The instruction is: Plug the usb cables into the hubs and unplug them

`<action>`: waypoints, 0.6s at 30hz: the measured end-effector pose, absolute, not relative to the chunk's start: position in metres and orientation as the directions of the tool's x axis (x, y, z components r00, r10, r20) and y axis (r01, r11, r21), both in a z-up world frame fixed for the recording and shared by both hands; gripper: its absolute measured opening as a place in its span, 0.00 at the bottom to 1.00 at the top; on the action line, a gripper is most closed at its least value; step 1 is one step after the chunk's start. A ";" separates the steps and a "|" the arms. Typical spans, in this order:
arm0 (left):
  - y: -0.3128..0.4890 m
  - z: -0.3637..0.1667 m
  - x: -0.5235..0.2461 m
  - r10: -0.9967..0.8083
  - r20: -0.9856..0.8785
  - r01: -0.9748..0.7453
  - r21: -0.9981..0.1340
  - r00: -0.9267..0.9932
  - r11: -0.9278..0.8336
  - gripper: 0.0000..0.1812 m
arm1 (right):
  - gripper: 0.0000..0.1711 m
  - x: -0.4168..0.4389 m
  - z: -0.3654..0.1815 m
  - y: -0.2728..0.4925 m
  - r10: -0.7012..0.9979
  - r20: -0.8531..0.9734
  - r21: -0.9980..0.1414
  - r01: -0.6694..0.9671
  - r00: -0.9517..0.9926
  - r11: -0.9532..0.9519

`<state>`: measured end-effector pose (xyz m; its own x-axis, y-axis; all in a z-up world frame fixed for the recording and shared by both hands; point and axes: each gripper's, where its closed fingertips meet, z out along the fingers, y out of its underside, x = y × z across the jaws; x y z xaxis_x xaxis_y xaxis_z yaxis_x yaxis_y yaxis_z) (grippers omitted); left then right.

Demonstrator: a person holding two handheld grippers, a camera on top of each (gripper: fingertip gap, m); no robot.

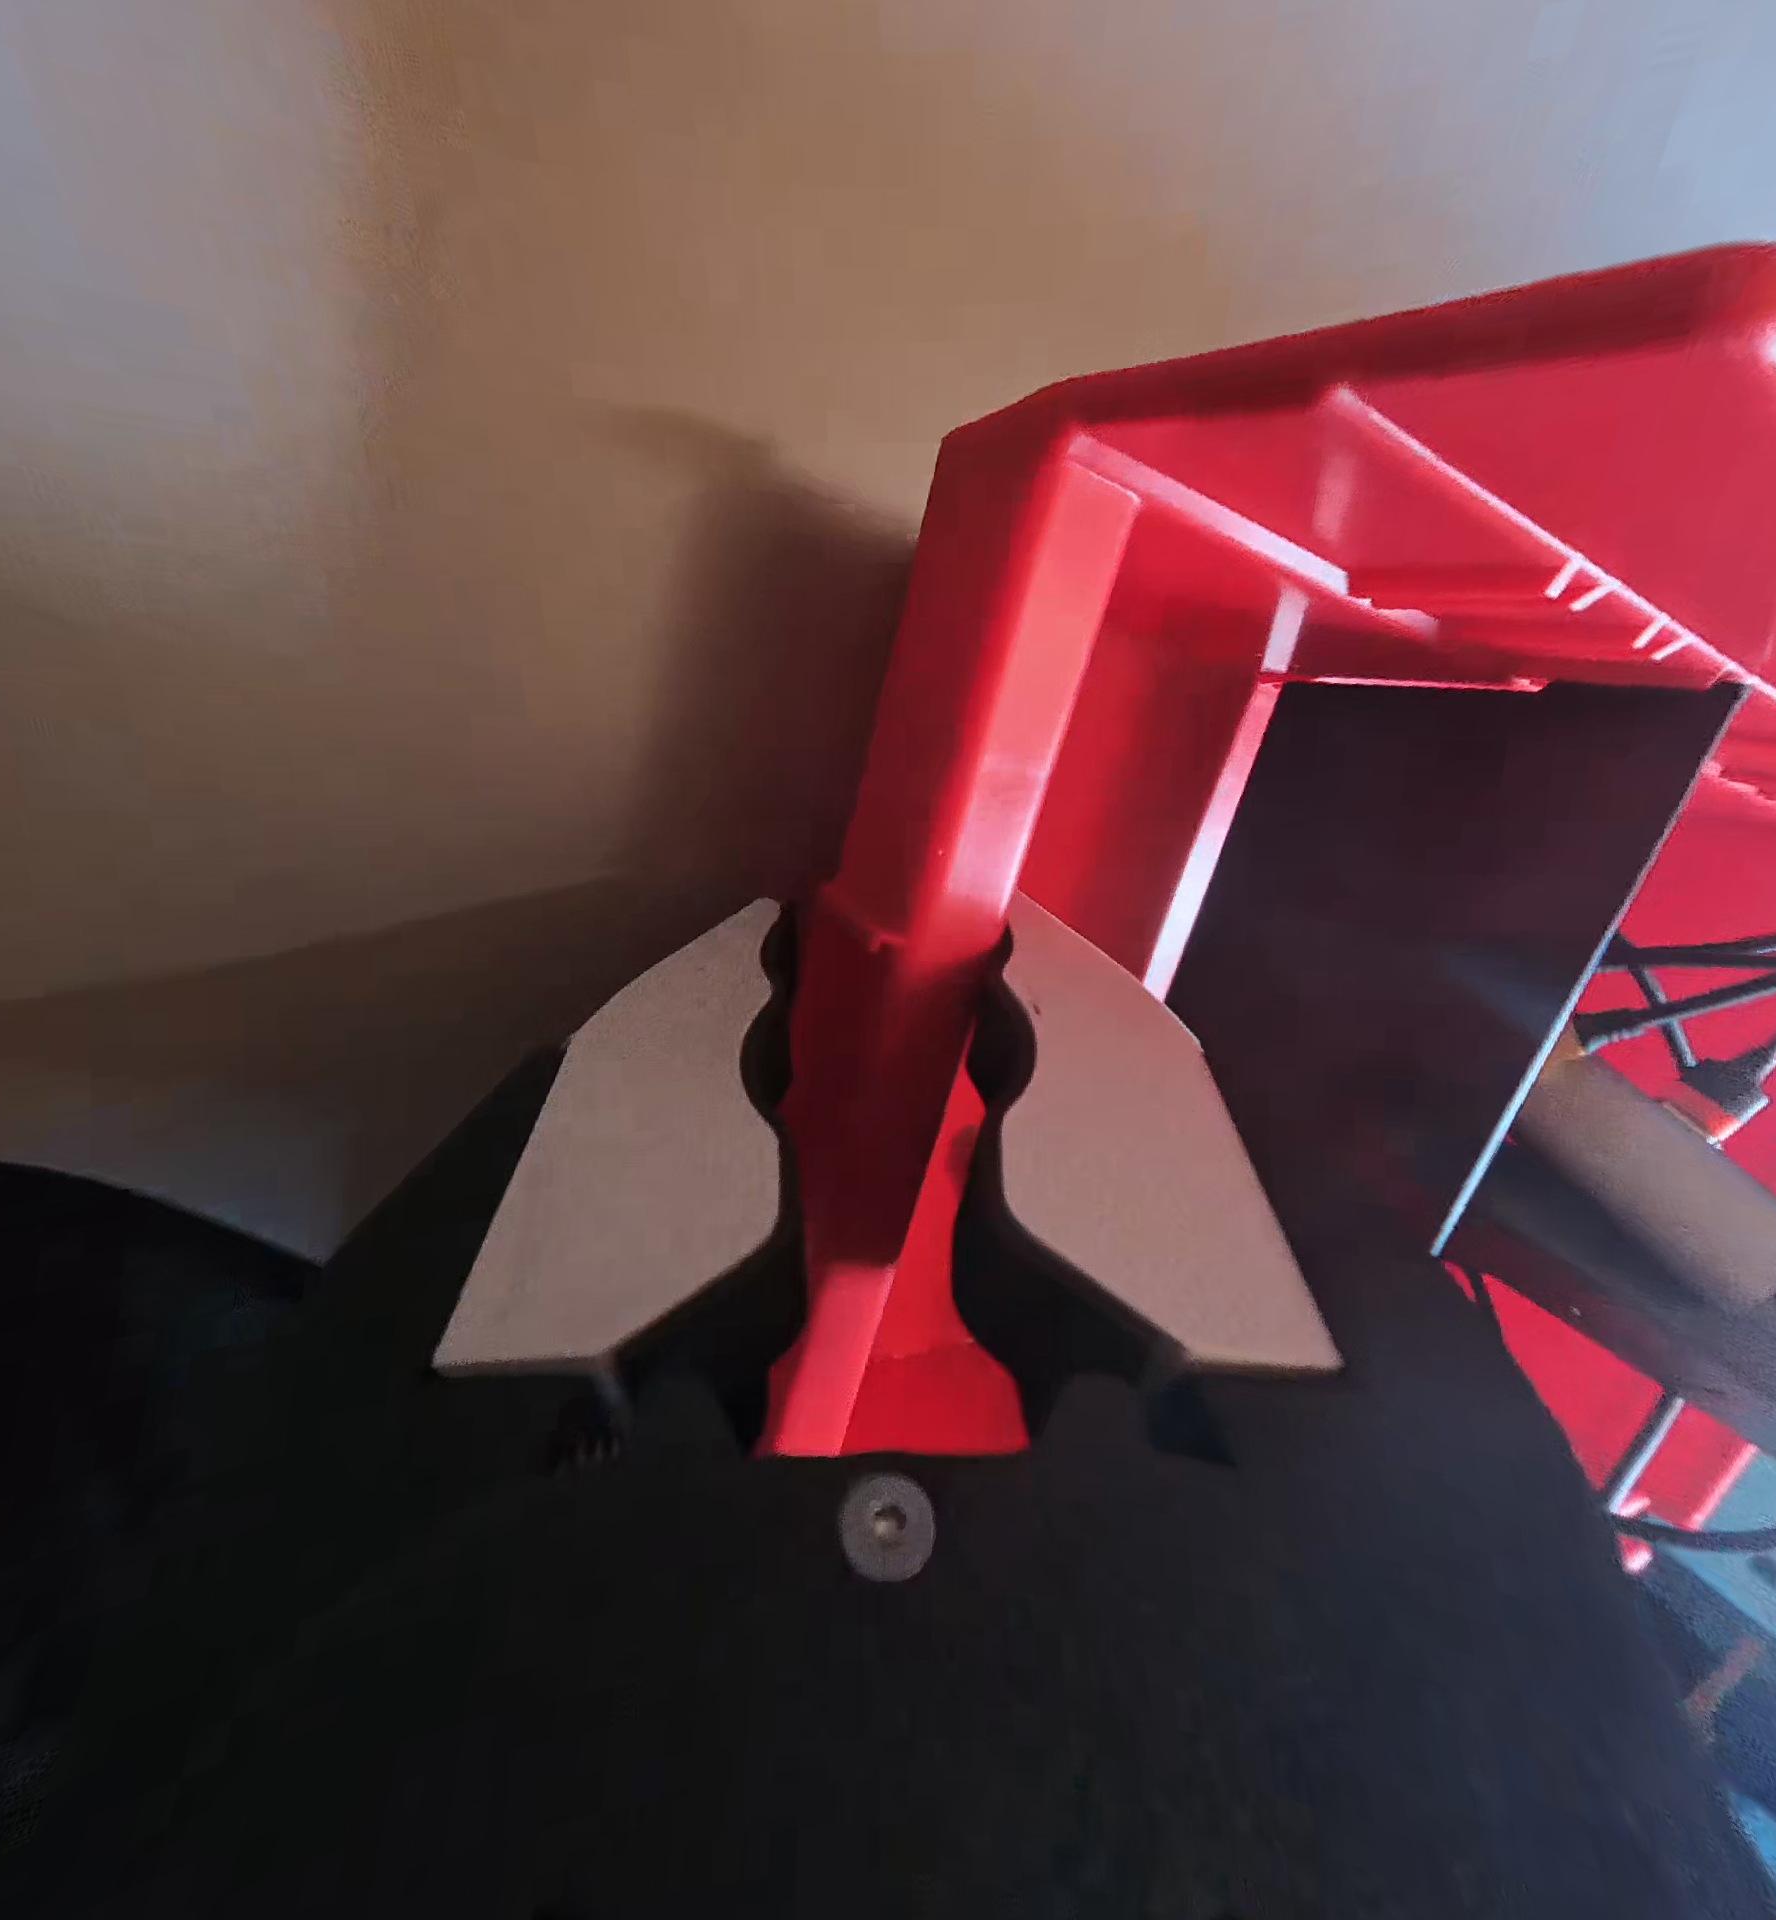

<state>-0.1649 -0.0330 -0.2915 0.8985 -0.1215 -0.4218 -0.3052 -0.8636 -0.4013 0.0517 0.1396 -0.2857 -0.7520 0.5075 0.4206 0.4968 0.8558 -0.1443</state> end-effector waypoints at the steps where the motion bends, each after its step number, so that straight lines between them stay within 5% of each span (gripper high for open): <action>1: -0.016 -0.291 -0.157 -0.159 -0.433 -0.348 -0.401 0.887 -0.848 0.18 | 0.18 0.057 -0.286 0.125 0.500 0.421 -0.159 0.481 -0.757 0.862; 8: 0.060 -0.279 -0.125 -0.309 -0.519 -0.558 -0.436 0.797 -0.706 0.18 | 0.24 0.091 -0.274 0.048 0.480 0.516 -0.284 0.387 -0.709 0.877; 10: 0.059 -0.268 -0.112 -0.302 -0.509 -0.561 -0.498 0.806 -0.661 0.18 | 0.27 0.103 -0.261 0.032 0.538 0.499 -0.418 0.355 -0.679 0.836; 14: 0.040 -0.227 -0.084 -0.151 -0.393 -0.405 -0.717 0.907 -0.567 0.18 | 0.27 0.122 -0.194 0.020 0.761 0.381 -0.773 0.271 -0.525 0.574; 18: 0.009 -0.195 -0.025 -0.077 -0.039 -0.069 -0.895 0.996 -0.442 0.23 | 0.26 0.141 -0.150 0.098 0.950 0.270 -0.926 0.228 -0.158 0.301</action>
<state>-0.0251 0.0094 -0.1950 0.9963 -0.0766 -0.0387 -0.0687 -0.4418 -0.8945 0.1412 0.0979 -0.1501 -0.1577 0.9499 0.2699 0.2277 0.3010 -0.9260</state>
